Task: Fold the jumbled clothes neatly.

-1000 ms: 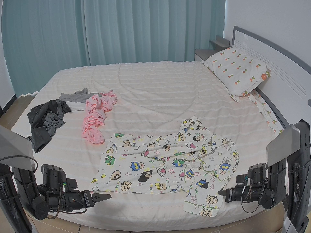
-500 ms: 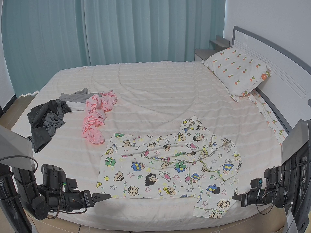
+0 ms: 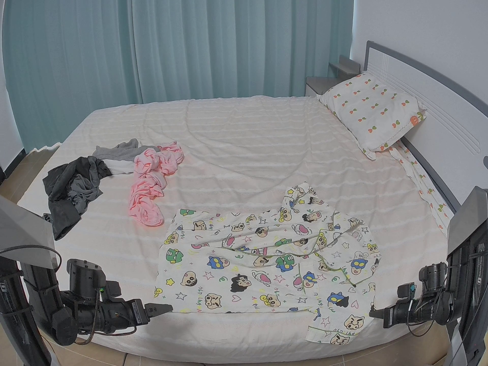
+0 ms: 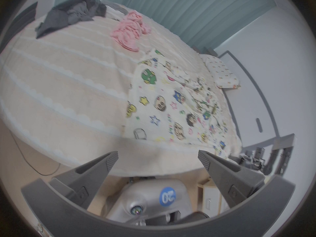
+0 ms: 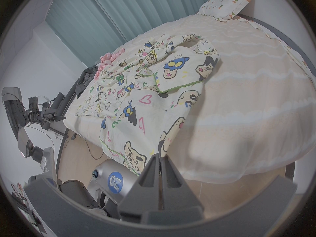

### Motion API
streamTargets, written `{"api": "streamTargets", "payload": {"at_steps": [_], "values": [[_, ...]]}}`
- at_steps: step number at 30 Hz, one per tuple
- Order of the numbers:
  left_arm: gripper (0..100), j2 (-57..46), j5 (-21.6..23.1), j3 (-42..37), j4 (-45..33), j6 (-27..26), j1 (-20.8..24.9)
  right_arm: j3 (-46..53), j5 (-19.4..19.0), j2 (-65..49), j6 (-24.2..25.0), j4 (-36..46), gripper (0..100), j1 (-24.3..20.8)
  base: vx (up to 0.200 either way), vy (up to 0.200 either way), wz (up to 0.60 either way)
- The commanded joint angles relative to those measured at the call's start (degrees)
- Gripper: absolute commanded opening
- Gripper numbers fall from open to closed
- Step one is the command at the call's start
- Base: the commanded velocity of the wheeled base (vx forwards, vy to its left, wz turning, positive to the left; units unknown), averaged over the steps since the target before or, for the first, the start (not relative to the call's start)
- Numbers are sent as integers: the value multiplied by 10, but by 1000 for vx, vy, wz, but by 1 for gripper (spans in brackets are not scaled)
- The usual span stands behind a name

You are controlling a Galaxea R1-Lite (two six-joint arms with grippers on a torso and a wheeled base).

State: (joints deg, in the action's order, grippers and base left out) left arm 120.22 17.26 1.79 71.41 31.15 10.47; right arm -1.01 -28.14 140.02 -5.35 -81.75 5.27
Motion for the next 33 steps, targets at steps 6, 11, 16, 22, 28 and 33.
{"api": "streamTargets", "payload": {"at_steps": [6, 11, 16, 22, 28, 33], "values": [[100, 107, -141, 144, -7, 30, 70, 10, -31, 4, -12, 12, 0, 8, 0, 0, 0], [100, 137, -179, 187, -61, -43, 93, 10, -32, 7, -12, 11, 0, -1, 0, 0, 0], [100, 150, -224, 213, -98, -104, 94, 10, -32, 8, -12, 11, 0, -2, 0, 0, 0], [100, 149, -224, 212, -111, -127, 89, 10, -32, 13, -14, 9, 0, -2, 0, 0, 0], [100, 157, -223, 217, -112, -127, 89, 10, -32, 14, -14, 7, 0, -3, 0, 0, 0], [0, 168, -223, 226, -111, -126, 90, 10, -33, 14, -14, 6, 0, -3, 0, 0, 0]]}}
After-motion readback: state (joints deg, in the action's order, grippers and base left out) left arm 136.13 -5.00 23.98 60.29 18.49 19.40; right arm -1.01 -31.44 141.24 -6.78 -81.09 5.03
